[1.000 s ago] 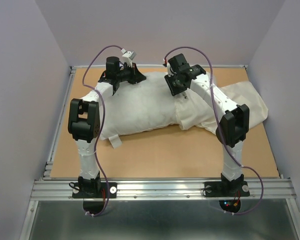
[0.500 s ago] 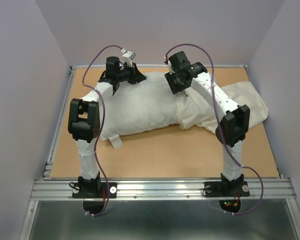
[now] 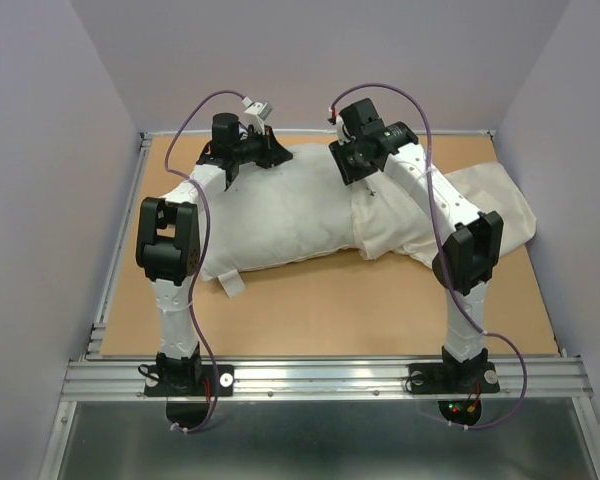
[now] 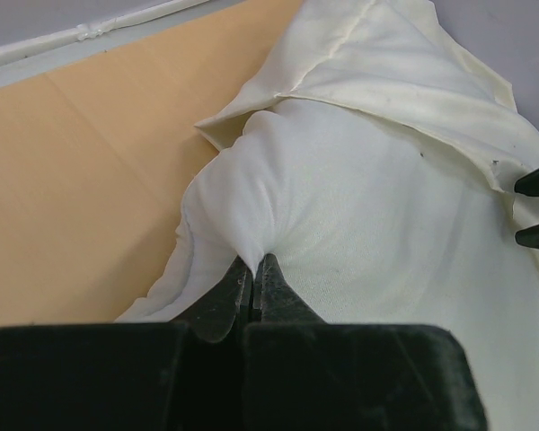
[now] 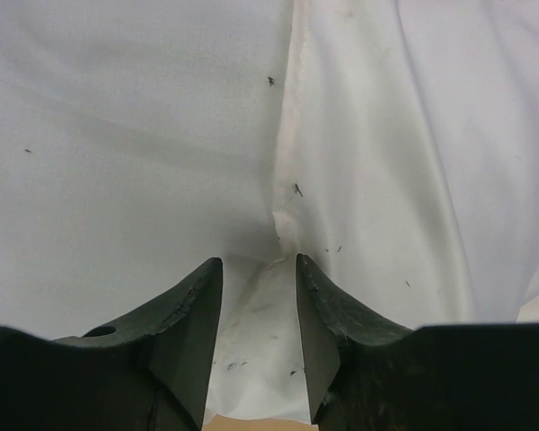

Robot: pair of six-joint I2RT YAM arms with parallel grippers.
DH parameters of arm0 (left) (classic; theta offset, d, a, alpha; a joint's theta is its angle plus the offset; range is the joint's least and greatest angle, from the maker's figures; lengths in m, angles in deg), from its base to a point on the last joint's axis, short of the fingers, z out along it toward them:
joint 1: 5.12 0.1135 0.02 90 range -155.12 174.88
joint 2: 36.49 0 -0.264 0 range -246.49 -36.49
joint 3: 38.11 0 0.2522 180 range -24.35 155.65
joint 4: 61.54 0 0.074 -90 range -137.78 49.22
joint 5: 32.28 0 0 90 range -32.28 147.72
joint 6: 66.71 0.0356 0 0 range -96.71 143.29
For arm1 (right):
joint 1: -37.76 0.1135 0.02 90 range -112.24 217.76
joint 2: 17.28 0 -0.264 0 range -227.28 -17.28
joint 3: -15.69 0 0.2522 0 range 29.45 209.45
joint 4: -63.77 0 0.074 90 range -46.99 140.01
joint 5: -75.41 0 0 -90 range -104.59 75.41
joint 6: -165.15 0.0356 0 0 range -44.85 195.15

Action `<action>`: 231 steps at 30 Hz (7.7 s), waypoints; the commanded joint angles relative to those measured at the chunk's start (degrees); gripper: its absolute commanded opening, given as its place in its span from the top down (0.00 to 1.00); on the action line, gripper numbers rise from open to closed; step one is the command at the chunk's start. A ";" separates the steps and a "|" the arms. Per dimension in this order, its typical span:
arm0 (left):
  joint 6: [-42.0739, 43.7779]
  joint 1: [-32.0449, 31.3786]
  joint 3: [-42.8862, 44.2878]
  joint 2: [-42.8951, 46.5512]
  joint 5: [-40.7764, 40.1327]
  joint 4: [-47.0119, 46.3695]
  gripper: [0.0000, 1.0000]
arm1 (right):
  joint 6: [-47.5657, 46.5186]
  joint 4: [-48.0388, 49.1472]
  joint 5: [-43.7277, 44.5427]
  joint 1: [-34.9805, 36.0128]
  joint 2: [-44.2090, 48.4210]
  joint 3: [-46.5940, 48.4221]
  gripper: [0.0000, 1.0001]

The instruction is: Put the pillow into the pillowcase

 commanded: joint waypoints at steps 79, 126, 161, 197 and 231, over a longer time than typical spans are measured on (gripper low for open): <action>-17.93 -0.33 -3.71 1.60 4.37 -20.77 0.96 | 21.99 10.41 -44.76 -6.48 -5.68 2.88 1.00; 51.69 -23.08 -32.20 33.77 -6.96 2.34 1.00 | 16.93 13.76 -36.00 -10.90 5.72 0.98 0.30; 28.22 -15.70 -8.47 25.25 1.92 14.12 1.00 | 4.07 38.98 -7.58 -11.88 16.38 -39.86 0.48; -18.24 -7.27 -2.07 18.79 21.96 -1.69 1.00 | 16.18 13.49 -51.44 -9.68 1.28 11.99 0.99; 37.26 0.91 8.77 16.45 -9.42 39.26 0.28 | -13.95 18.41 -11.53 -5.03 6.19 -10.41 0.44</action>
